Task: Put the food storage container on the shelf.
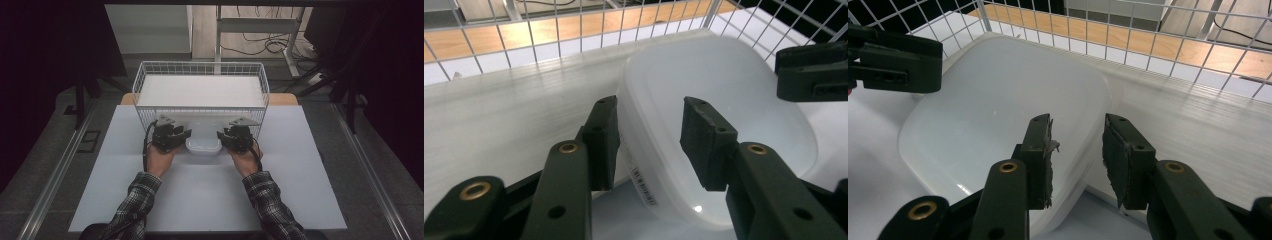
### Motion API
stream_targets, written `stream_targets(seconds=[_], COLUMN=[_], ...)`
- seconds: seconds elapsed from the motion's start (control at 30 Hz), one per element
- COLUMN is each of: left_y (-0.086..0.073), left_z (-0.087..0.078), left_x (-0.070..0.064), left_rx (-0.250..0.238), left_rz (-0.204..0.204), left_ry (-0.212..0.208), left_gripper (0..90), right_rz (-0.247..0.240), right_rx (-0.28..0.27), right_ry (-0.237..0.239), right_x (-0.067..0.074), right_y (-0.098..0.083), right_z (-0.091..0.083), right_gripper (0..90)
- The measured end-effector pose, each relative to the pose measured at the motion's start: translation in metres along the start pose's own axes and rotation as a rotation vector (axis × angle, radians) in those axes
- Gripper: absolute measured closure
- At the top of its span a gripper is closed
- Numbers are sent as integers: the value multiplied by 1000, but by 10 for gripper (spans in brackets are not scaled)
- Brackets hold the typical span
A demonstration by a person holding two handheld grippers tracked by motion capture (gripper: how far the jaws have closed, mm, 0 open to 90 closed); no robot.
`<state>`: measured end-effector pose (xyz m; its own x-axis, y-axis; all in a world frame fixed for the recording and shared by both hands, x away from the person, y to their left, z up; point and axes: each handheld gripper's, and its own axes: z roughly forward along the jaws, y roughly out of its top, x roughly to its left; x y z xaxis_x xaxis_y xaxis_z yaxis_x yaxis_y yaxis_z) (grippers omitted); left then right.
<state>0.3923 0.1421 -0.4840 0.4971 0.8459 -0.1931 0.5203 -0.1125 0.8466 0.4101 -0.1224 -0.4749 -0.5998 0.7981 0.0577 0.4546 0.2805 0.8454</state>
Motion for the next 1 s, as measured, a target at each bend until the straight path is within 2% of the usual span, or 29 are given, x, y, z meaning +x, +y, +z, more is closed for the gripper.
stream_targets(seconds=[0.1,0.23,0.37,0.47,0.53,0.6,0.7,0.83,1.0], left_y=[0,-2,-3,-6,-8,-9,-4,0,5], left_z=[-2,0,-2,-4,-1,0,2,6,12], left_x=[-2,-3,-3,-2,-1,2,0,2,4], left_rx=[-7,4,2,8,25,11,18,16,18], left_rz=[-7,11,6,3,-3,-19,17,21,38], left_ry=[-15,-8,-8,-8,-2,-19,14,24,42], left_gripper=[550,548,555,587,645,657,659,659,658], right_rz=[-4,-14,-11,-10,-13,-8,-32,-39,-22], right_rx=[-1,10,3,3,8,5,1,-3,-11], right_ry=[9,6,7,11,11,25,12,-5,-11], right_x=[-1,0,0,-1,-1,-2,1,0,-4], right_y=[1,0,-2,-1,-1,-1,2,6,10], right_z=[-1,0,-1,-3,-3,-2,1,5,11], right_gripper=[627,633,638,658,703,737,775,788,790])
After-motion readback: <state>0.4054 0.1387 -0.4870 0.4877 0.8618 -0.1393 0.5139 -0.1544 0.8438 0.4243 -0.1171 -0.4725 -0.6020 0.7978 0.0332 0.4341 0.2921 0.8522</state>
